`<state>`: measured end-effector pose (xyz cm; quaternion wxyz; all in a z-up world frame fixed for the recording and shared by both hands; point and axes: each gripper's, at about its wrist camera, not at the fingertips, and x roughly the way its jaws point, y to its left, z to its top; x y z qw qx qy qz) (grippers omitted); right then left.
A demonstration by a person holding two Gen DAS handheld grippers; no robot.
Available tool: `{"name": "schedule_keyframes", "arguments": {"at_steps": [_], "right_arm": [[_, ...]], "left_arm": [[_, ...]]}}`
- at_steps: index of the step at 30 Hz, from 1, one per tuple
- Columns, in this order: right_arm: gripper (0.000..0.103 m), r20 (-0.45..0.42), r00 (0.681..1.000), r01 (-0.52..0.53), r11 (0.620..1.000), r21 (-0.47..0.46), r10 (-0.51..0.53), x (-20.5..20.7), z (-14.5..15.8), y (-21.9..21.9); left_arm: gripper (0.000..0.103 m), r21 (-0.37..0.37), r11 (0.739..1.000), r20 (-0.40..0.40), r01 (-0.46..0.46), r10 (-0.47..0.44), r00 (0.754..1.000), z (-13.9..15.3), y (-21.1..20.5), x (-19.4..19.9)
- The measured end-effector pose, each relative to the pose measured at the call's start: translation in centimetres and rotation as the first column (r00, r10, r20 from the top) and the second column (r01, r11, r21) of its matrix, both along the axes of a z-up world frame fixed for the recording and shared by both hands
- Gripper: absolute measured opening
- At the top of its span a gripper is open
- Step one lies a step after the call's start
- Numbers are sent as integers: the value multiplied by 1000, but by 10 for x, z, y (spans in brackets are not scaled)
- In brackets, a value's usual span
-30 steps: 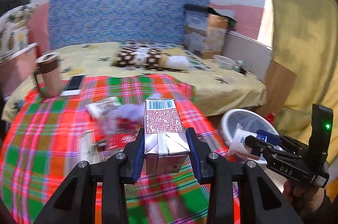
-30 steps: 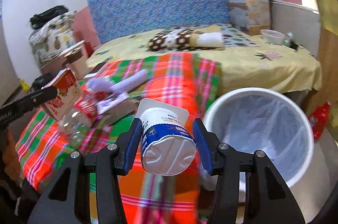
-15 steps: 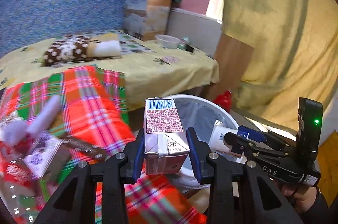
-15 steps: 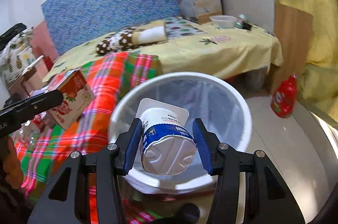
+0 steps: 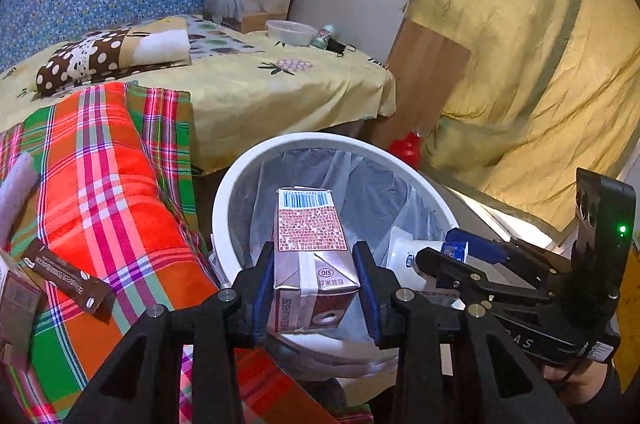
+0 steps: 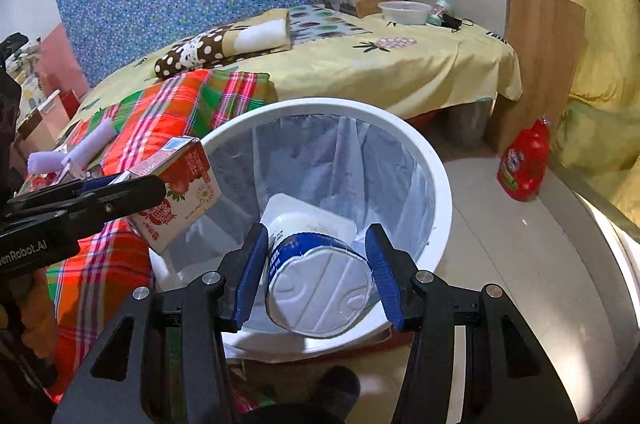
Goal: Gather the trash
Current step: 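Carry both items over the white bin and open both tools to drop them, then move the left tool back to the bed and grasp the Coca-Cola bottle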
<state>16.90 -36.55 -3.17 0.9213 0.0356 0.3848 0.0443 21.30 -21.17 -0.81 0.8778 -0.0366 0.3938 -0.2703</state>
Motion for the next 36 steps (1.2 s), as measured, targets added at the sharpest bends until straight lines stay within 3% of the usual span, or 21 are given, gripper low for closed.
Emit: {"name": "schedule_keyframes", "arguments": {"at_steps": [4,8,18,25,36], "right_arm": [[53,-5,1000,12,1000,-7,-12,-1,0,-2],[54,6,1000,22,1000,-8,-21,-4,2,-3],[57,53,998,26,999,37,-28,-14,15,2],[57,100,995,-29,995,100,19,-29,30,19],[57,136,975,-194,972,136,175,-46,38,70]], "left_arm": [[38,-6,1000,-4,1,-1,1000,1,-2,1],[48,-5,1000,2,-15,15,1000,1,-1,2],[49,-31,998,30,-52,53,998,15,15,-11],[49,-79,991,50,-110,114,992,28,48,-40],[49,-63,964,67,-259,263,963,34,115,-92]]}}
